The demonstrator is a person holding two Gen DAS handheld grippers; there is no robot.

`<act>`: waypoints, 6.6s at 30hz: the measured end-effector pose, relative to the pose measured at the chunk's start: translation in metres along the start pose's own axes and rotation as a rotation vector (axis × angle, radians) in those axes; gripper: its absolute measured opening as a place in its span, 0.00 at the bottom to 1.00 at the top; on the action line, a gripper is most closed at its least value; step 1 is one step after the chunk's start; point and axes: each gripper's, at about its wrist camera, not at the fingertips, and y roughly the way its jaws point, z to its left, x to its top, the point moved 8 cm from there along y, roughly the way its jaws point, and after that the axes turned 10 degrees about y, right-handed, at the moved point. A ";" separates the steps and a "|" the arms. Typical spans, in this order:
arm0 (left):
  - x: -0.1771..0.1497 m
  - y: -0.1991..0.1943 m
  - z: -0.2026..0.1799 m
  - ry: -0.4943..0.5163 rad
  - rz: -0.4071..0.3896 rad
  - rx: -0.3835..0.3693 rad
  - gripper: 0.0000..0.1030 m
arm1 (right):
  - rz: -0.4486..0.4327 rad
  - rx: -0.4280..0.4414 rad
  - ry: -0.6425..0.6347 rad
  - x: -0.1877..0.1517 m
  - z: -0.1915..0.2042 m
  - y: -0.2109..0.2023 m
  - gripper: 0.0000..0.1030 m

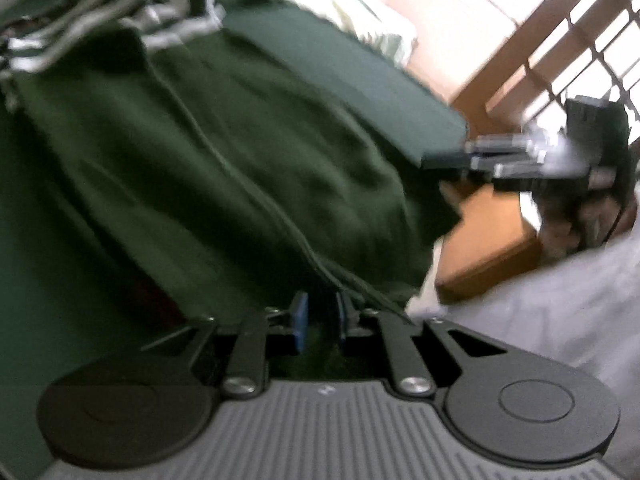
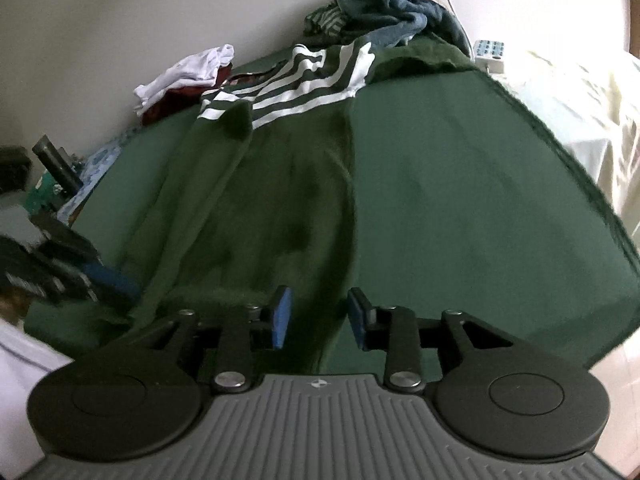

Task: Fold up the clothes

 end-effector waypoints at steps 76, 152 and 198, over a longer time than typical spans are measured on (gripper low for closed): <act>0.083 0.047 -0.086 -0.436 -0.119 0.490 0.03 | -0.107 0.312 1.540 0.234 -0.277 0.185 0.44; 0.106 -0.034 0.254 -0.304 -0.286 0.717 0.08 | -0.110 0.002 -0.076 0.068 0.047 0.106 0.31; 0.170 -0.235 0.307 -0.391 -0.670 0.732 0.04 | -0.285 -0.177 0.002 -0.022 0.054 -0.015 0.08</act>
